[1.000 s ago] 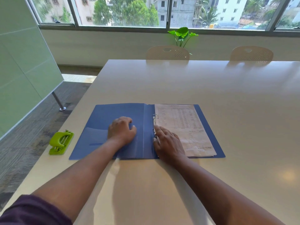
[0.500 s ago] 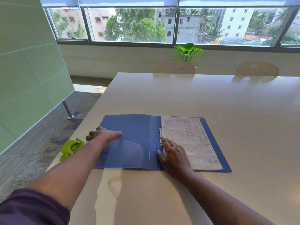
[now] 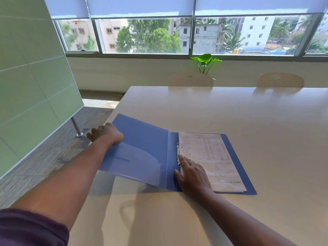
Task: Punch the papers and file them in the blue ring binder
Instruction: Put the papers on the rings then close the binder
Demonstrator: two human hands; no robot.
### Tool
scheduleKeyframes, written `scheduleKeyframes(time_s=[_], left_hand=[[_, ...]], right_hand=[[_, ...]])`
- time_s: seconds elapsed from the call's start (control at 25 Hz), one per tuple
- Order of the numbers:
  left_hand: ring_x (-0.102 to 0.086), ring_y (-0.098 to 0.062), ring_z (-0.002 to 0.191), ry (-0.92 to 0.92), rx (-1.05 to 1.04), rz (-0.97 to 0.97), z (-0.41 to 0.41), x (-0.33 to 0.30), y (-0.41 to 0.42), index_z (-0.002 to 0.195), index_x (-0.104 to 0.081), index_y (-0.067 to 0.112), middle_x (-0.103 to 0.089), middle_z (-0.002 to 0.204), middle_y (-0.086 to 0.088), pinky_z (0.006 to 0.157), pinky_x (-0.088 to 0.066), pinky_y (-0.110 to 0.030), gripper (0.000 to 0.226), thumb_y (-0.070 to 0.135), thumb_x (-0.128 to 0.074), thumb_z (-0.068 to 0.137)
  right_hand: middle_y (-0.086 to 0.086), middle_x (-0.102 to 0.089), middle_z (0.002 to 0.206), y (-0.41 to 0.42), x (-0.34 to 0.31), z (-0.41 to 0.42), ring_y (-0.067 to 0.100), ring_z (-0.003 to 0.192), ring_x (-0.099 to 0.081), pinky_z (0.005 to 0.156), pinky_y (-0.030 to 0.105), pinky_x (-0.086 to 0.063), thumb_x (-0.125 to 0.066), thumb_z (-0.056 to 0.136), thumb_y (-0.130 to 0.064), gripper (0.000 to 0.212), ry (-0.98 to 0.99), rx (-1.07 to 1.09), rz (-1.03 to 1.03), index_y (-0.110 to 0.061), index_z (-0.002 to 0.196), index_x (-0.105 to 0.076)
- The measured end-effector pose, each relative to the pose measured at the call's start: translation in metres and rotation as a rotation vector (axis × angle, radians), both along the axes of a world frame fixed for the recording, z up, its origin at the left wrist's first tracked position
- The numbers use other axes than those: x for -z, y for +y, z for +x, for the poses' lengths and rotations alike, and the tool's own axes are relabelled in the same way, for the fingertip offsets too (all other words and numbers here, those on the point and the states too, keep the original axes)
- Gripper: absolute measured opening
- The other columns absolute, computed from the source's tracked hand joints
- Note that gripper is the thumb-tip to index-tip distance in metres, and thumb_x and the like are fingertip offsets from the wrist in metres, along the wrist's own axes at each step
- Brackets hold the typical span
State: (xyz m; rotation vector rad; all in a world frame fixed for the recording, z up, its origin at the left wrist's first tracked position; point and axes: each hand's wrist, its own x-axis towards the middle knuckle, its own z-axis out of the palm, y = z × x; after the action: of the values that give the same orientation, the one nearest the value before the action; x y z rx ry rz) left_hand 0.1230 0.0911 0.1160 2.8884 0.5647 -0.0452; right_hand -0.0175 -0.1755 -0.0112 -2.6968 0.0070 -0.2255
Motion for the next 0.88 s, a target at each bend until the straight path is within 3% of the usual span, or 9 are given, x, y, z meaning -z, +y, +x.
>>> scheduleKeyframes(time_s=[0.12,0.24,0.44,0.52,0.56,0.68,0.8,0.88], left_hand=[[-0.056,-0.038,0.127,-0.051,0.131,-0.001,0.0,-0.029,-0.003,0.14,-0.047,0.006,-0.053,0.143,-0.019,0.101,-0.05,-0.044,0.053,0.018,-0.052,0.088],[-0.065,-0.037,0.106,-0.116,0.252,-0.124,-0.007,-0.071,-0.01,0.114,-0.059,0.004,-0.064,0.123,-0.021,0.08,-0.053,-0.036,0.03,0.011,-0.052,0.086],[-0.062,-0.019,0.059,-0.132,0.441,-0.697,-0.04,-0.116,-0.051,0.106,-0.061,0.016,-0.065,0.084,-0.009,0.045,-0.047,-0.02,0.02,0.004,-0.052,0.093],[-0.061,-0.012,0.048,-0.125,0.502,-0.857,-0.052,-0.119,-0.074,0.105,-0.062,0.018,-0.064,0.084,-0.003,0.043,-0.047,-0.019,0.008,0.02,-0.056,0.101],[-0.062,-0.012,0.045,-0.107,0.524,-0.927,-0.058,-0.117,-0.085,0.106,-0.063,0.018,-0.065,0.088,-0.001,0.045,-0.05,-0.021,0.017,0.032,-0.054,0.104],[-0.071,-0.021,0.058,0.005,0.565,-1.044,-0.065,-0.099,-0.113,0.121,-0.062,0.017,-0.068,0.112,-0.004,0.054,-0.056,-0.027,0.042,0.052,-0.045,0.104],[-0.07,-0.028,0.097,0.06,0.635,-0.994,-0.065,-0.064,-0.138,0.134,-0.059,0.024,-0.063,0.131,-0.002,0.071,-0.058,-0.034,0.04,0.047,-0.045,0.105],[-0.057,-0.022,0.118,0.07,0.673,-0.93,-0.063,-0.036,-0.15,0.145,-0.053,0.026,-0.056,0.144,0.0,0.089,-0.049,-0.035,0.042,0.041,-0.049,0.106]], right_hand=[[-0.002,-0.038,0.164,0.001,-0.003,0.0,0.017,0.149,-0.037,0.12,0.036,-0.027,-0.043,0.102,-0.046,0.066,0.009,0.0,-0.001,-0.023,0.161,-0.025],[-0.003,-0.038,0.164,0.0,-0.003,0.002,0.017,0.149,-0.036,0.12,0.036,-0.027,-0.043,0.101,-0.046,0.066,0.02,0.001,0.011,-0.024,0.161,-0.026],[0.0,-0.037,0.165,-0.003,-0.01,0.004,0.018,0.151,-0.033,0.122,0.038,-0.025,-0.043,0.102,-0.046,0.062,-0.01,0.073,0.089,-0.021,0.158,-0.036],[0.0,-0.045,0.159,-0.007,-0.025,0.007,0.02,0.146,-0.043,0.119,0.038,-0.032,-0.046,0.103,-0.045,0.055,-0.07,0.129,0.17,-0.02,0.152,-0.046],[-0.001,-0.051,0.155,-0.01,-0.035,0.009,0.02,0.141,-0.048,0.116,0.038,-0.036,-0.049,0.103,-0.045,0.052,-0.094,0.146,0.253,-0.02,0.148,-0.051],[-0.003,-0.065,0.139,-0.023,-0.07,0.007,0.014,0.125,-0.06,0.107,0.039,-0.049,-0.054,0.102,-0.045,0.042,-0.135,0.135,0.659,-0.024,0.138,-0.06],[0.002,-0.073,0.122,-0.043,-0.106,0.0,0.02,0.108,-0.07,0.093,0.037,-0.055,-0.053,0.104,-0.043,0.03,-0.128,0.125,1.096,-0.024,0.123,-0.065],[0.004,-0.077,0.109,-0.067,-0.124,-0.004,0.024,0.094,-0.074,0.084,0.038,-0.054,-0.05,0.103,-0.05,0.04,-0.068,0.167,1.265,-0.019,0.121,-0.065]])
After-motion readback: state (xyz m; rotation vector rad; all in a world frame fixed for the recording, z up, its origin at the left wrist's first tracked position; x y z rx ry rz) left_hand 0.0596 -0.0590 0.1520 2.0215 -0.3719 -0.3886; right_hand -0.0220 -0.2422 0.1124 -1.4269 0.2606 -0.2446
